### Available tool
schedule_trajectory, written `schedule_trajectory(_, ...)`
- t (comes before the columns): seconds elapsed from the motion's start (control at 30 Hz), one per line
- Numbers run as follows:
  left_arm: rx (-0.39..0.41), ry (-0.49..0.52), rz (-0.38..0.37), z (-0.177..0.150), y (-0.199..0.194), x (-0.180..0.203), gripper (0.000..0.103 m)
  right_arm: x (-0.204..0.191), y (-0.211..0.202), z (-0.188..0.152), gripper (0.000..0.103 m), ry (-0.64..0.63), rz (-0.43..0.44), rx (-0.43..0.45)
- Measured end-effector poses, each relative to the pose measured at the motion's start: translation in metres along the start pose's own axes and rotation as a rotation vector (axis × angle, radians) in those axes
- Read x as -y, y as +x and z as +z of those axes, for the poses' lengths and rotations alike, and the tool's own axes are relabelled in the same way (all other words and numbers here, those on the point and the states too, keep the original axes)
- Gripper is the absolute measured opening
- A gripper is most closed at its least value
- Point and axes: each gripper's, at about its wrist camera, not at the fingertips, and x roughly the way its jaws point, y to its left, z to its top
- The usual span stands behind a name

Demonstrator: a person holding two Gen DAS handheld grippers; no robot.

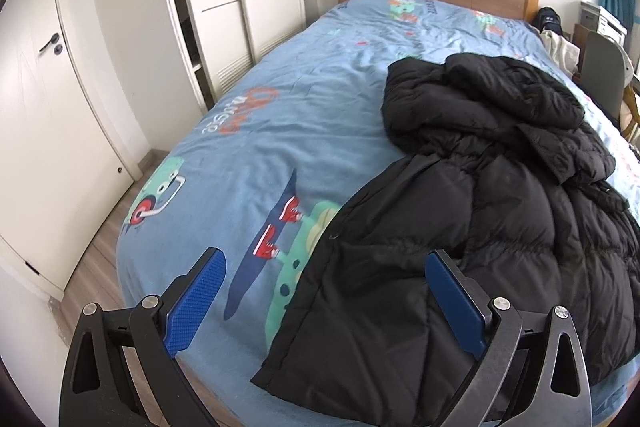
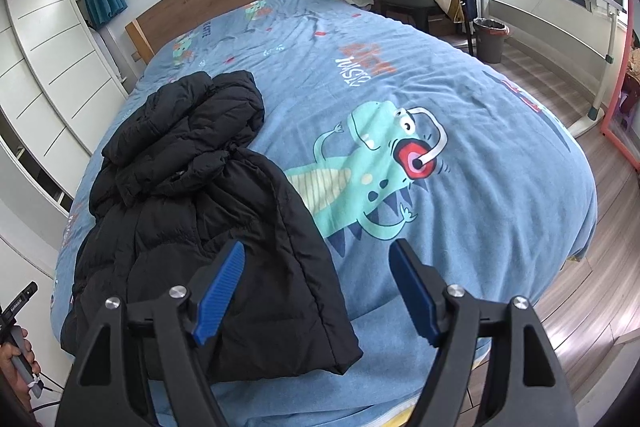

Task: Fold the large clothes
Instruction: 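Move both grippers to the coat's side edge and grasp it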

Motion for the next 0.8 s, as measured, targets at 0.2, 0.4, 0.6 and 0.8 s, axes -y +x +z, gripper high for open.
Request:
schedule_trajectory(0.2,-0.054,-0.013,-0.005,-0.012,0.021,-0.013,0.099,-0.007,0.012,-0.005,0.074,-0.011,-0.006,-0.037)
schedule_trajectory(0.4,-0.101,-0.02,-0.017,-0.024,0.039,-0.022,0.099,-0.014,0.025,-0.011,0.075,-0.025,-0.013,-0.077)
schedule_trajectory(0.6,-0.14,-0.031,-0.028,-0.035,0.054,-0.025,0.099,-0.019,0.039,-0.015,0.075,-0.041,-0.014,-0.113)
schedule_trajectory(0.8,-0.178,-0.026,-0.029,-0.045,0.068,-0.027,0.099,-0.022,0.047,-0.019,0.075,-0.051,-0.015,-0.139)
